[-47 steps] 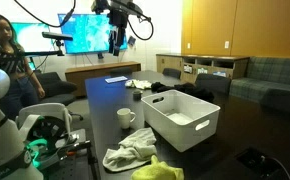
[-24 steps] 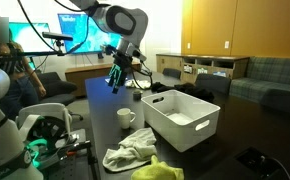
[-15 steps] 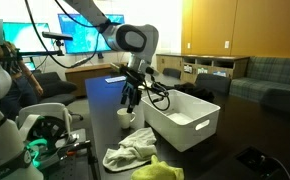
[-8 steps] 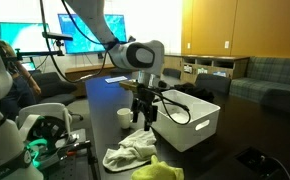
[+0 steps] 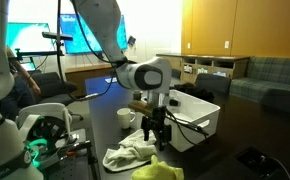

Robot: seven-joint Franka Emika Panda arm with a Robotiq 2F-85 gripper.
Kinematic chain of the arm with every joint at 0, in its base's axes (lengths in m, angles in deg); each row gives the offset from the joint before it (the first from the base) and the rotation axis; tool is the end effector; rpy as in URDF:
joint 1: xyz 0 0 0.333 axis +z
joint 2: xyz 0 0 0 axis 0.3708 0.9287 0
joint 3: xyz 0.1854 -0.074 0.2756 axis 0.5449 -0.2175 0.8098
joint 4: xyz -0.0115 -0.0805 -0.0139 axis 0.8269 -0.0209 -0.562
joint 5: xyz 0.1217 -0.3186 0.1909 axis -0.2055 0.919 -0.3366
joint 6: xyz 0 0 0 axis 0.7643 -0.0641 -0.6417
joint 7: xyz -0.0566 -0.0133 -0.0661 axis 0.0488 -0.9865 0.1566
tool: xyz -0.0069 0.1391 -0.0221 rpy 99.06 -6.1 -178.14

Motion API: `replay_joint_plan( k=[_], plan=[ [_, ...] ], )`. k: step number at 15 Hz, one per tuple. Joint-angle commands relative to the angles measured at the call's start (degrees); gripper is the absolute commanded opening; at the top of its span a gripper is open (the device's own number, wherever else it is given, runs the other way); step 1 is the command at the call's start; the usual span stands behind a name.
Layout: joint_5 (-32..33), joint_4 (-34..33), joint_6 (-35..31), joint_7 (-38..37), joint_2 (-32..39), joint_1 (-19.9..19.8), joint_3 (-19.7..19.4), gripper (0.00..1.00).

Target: Put the towels in the basket and the tape and marker in the mug

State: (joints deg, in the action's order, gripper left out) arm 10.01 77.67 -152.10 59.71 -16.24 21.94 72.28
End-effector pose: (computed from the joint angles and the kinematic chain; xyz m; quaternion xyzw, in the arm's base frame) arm 0.4995 -0.0161 0.1716 0.9788 0.1434 -0.1222 0.0799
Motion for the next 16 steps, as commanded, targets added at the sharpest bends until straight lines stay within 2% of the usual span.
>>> replay_joint_plan(
  k=[1,6,16],
  plan=[
    [-2.30,-2.01,-4.38,4.48,4.70,-2.25,0.13,1.00],
    [-4.48,-3.56,-5.81,5.28,9.42,-3.59,0.11,1.00],
    [-5.87,-4.96,-6.66,-3.32,11.51,-1.81,-2.81,1.00]
  ],
)
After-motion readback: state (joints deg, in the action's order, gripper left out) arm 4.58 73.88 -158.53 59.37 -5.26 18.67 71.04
